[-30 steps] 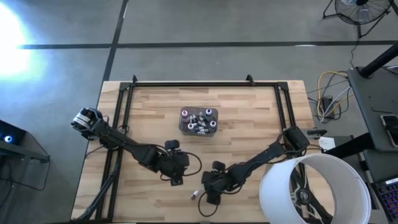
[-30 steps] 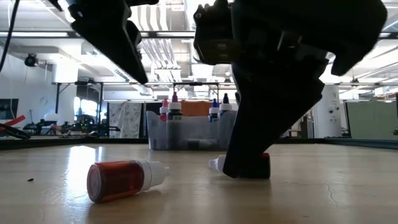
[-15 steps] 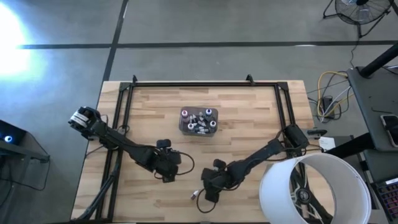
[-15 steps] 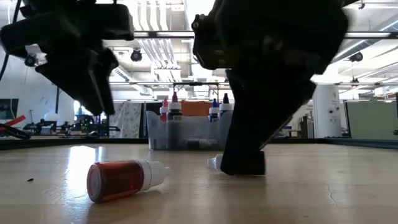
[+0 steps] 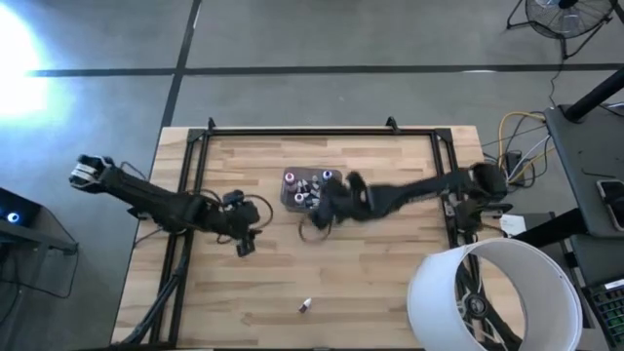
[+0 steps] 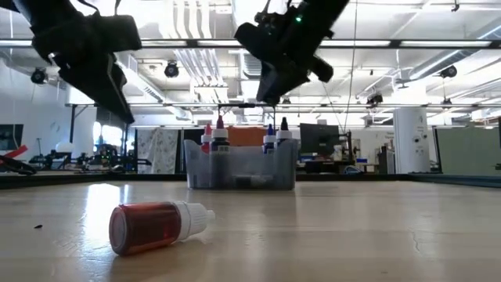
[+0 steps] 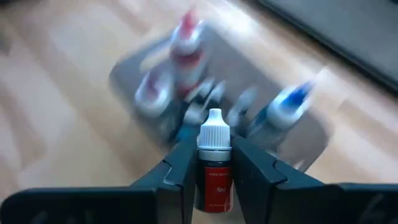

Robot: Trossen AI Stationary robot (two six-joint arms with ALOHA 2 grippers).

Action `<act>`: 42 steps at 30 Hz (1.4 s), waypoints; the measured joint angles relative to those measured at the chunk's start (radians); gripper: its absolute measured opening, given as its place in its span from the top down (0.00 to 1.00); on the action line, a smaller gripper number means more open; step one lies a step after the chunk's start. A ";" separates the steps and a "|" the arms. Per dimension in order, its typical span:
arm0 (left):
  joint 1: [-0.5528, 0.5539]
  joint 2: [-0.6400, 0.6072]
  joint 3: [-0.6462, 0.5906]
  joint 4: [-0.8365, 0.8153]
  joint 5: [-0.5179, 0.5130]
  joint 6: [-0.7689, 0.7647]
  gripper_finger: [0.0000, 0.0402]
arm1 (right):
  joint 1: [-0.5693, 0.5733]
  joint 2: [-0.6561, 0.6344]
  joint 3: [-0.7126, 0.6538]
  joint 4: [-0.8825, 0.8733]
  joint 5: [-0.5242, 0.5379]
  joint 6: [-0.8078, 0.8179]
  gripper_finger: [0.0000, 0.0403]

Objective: Pick & Place food coloring
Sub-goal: Put the small red food coloring bottle into the black bin, then put the small yellow food coloring bottle into the black bin

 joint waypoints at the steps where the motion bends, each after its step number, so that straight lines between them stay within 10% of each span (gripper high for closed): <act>1: 0.014 -0.028 -0.011 0.007 0.007 0.016 0.52 | -0.029 -0.017 0.002 0.009 -0.008 -0.026 0.80; 11: 0.221 -0.146 -0.035 0.011 0.138 0.216 0.52 | -0.245 -0.013 0.024 0.023 -0.236 -0.089 0.59; 21: 0.237 -0.089 -0.053 0.146 0.314 0.176 0.52 | -0.107 -0.018 0.164 -0.162 -0.204 -0.227 0.46; 30: -0.029 0.179 0.003 0.335 0.188 -0.190 0.52 | 0.149 -0.017 0.106 -0.330 -0.218 0.154 0.46; 42: -0.181 0.684 0.497 0.122 0.177 -0.488 0.52 | 0.288 -0.017 0.013 -0.422 -0.319 0.617 0.46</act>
